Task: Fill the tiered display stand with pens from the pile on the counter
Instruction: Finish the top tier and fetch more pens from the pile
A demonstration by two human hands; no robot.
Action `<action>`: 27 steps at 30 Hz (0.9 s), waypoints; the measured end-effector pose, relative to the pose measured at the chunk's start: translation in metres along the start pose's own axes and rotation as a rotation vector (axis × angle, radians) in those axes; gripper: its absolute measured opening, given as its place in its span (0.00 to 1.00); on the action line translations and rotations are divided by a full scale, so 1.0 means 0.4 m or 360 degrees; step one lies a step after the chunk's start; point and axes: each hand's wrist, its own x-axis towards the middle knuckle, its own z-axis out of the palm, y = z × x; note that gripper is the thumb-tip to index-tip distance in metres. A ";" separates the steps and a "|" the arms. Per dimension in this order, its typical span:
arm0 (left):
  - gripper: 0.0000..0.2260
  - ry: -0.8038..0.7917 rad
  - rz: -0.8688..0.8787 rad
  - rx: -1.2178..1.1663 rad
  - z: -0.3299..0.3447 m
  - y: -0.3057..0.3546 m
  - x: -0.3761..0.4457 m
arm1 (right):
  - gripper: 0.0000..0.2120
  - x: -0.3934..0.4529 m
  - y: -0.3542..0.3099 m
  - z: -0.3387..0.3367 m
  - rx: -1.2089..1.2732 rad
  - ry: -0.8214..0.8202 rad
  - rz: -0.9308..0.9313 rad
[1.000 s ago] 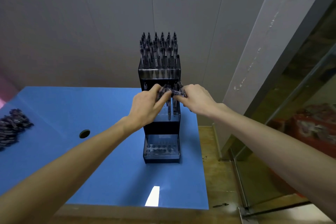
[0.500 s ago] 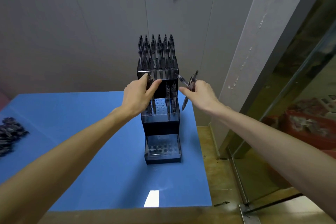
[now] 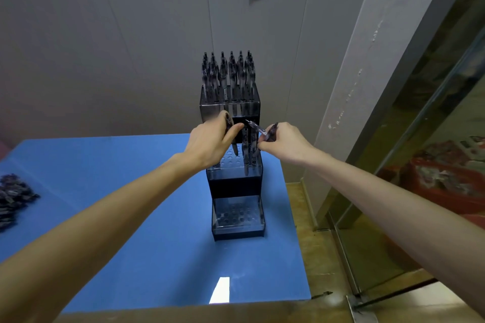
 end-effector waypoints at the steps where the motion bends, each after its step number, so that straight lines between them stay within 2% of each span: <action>1: 0.19 -0.0014 0.0008 0.0011 0.000 0.000 0.004 | 0.08 0.005 -0.003 0.002 -0.0017 0.0003 0.0022; 5: 0.19 -0.0093 0.0028 0.0062 0.007 0.001 0.008 | 0.10 0.014 -0.029 -0.005 -0.0150 -0.0064 0.0085; 7: 0.18 -0.0149 0.0013 0.0035 0.016 -0.002 0.007 | 0.13 0.018 -0.037 -0.002 -0.0232 -0.0093 0.0107; 10: 0.17 -0.0204 0.0006 0.0010 0.022 -0.003 0.009 | 0.09 0.031 -0.040 0.016 -0.0301 -0.0108 0.0152; 14: 0.18 -0.0263 0.0036 0.0089 0.018 0.003 0.025 | 0.13 0.033 -0.044 0.031 -0.0388 0.0023 0.0156; 17: 0.17 -0.0333 0.0065 0.0134 0.020 0.012 0.033 | 0.13 0.022 -0.040 0.043 -0.0454 0.0096 0.0199; 22: 0.13 -0.0607 -0.0029 0.0163 0.038 0.007 0.039 | 0.14 0.018 -0.034 0.065 -0.0300 0.0074 0.0329; 27: 0.15 -0.0600 -0.0134 0.0009 0.067 -0.024 0.018 | 0.16 0.006 -0.008 0.051 -0.0184 -0.0001 0.0198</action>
